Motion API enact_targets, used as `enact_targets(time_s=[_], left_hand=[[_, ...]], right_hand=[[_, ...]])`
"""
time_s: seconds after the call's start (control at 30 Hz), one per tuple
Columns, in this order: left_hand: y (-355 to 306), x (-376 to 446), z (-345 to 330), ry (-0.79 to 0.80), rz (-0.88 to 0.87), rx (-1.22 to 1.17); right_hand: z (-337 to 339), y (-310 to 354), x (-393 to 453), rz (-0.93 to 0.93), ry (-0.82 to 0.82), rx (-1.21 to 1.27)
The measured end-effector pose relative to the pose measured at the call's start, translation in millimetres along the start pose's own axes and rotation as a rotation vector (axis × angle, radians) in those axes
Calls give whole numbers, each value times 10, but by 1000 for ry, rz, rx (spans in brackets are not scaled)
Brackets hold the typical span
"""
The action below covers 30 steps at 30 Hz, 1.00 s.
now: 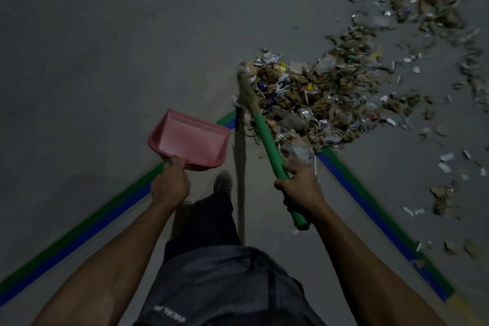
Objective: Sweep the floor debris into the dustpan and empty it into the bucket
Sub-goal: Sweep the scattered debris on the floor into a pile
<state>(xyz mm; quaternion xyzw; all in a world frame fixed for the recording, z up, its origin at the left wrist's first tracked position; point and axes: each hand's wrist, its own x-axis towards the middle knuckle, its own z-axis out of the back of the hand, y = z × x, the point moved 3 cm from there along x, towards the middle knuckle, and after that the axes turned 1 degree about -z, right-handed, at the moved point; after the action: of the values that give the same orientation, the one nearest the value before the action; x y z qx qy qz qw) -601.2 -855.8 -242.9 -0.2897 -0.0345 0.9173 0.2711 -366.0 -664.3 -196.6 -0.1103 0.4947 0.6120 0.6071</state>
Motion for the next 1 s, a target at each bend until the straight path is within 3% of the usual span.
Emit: enact_targets(time_s=[0.27, 0.47, 0.73, 1.0], left_hand=[[-760, -972, -254, -34, -189, 34], [-1496, -1464, -343, -20, -301, 112], [-2809, -1412, -744, -20, -482, 165], [-4570, -1098, -1250, 92, -722, 180]], right_hand=[[669, -1240, -1089, 149, -132, -350], [1088, -2127, -1518, 105, -197, -367], [1710, -2992, -1404, -152, -308, -99], [2673, -3472, -987, -486, -423, 217]])
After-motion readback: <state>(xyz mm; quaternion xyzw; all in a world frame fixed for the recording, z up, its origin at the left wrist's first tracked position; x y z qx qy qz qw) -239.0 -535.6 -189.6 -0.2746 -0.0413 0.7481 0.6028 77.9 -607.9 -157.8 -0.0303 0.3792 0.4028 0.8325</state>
